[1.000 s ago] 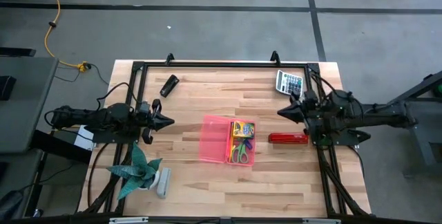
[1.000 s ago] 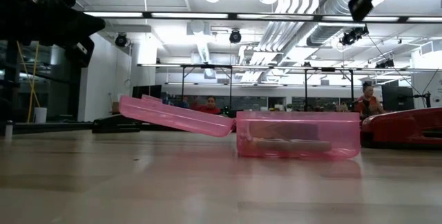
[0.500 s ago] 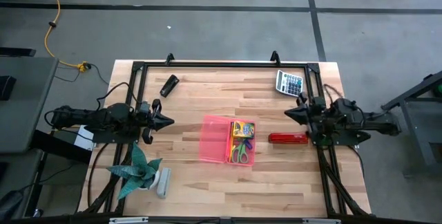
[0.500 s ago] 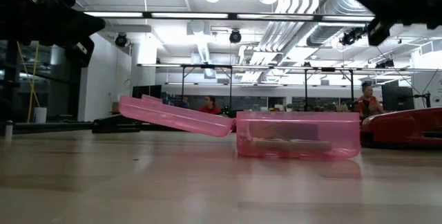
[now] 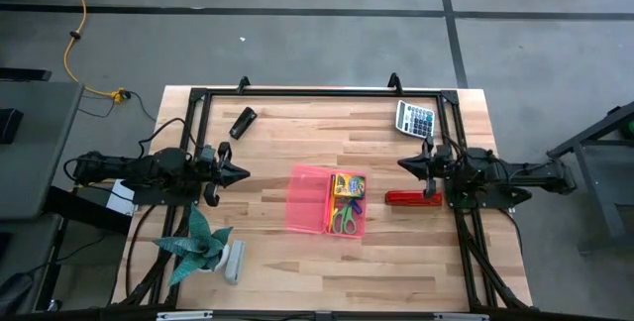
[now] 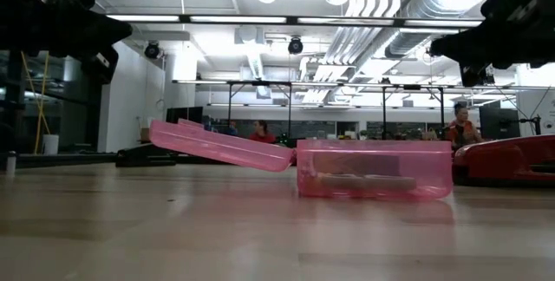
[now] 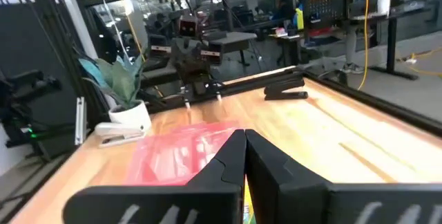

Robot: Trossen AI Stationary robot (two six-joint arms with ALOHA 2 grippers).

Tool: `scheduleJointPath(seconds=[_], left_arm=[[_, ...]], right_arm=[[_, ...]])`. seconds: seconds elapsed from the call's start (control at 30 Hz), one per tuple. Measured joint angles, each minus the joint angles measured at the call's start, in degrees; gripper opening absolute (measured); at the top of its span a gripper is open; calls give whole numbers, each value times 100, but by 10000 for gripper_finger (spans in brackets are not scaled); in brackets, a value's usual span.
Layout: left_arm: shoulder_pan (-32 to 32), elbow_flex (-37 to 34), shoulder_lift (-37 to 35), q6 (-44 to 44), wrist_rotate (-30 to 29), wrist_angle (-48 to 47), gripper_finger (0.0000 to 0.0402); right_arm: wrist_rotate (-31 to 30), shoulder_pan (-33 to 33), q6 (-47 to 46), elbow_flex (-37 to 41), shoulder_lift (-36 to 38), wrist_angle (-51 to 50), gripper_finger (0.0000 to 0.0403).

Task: Pack school essentials
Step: Return to Home Position

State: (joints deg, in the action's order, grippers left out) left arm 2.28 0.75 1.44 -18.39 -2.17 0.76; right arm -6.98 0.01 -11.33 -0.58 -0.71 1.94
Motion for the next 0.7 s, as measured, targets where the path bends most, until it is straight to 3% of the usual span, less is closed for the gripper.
scheduleJointPath(seconds=[0.27, 0.7], left_arm=[[0, 0, 2, 4, 0, -5, 0], [0, 0, 1, 7, 2, -5, 0]], right_arm=[[-80, 0, 570, 0, -35, 6, 0], [-81, 0, 581, 0, -33, 6, 0]])
